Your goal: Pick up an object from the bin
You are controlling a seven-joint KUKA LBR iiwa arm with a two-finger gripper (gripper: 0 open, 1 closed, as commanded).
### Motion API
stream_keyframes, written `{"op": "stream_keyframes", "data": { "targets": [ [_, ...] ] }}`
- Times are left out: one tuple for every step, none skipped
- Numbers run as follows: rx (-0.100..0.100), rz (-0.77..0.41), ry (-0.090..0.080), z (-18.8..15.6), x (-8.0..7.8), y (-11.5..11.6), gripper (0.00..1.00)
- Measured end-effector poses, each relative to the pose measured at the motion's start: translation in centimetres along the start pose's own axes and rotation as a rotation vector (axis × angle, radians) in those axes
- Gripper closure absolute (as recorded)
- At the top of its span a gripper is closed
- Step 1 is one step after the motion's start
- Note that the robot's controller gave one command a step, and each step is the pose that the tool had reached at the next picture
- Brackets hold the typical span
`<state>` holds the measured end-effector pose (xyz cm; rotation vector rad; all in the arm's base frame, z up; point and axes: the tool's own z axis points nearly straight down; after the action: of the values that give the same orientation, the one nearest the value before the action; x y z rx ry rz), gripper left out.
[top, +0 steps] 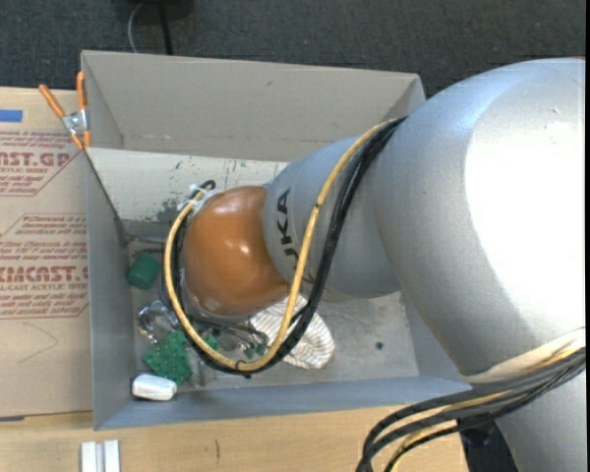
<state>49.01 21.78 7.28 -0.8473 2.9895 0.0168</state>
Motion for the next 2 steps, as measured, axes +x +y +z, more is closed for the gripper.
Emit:
{"op": "stream_keyframes", "data": {
  "targets": [
    [-0.001, 0.0, 0.007, -0.9, 0.1, 0.0, 1.0],
    [-0.001, 0.0, 0.012, -3.1, 0.2, 0.1, 1.0]
  ]
}}
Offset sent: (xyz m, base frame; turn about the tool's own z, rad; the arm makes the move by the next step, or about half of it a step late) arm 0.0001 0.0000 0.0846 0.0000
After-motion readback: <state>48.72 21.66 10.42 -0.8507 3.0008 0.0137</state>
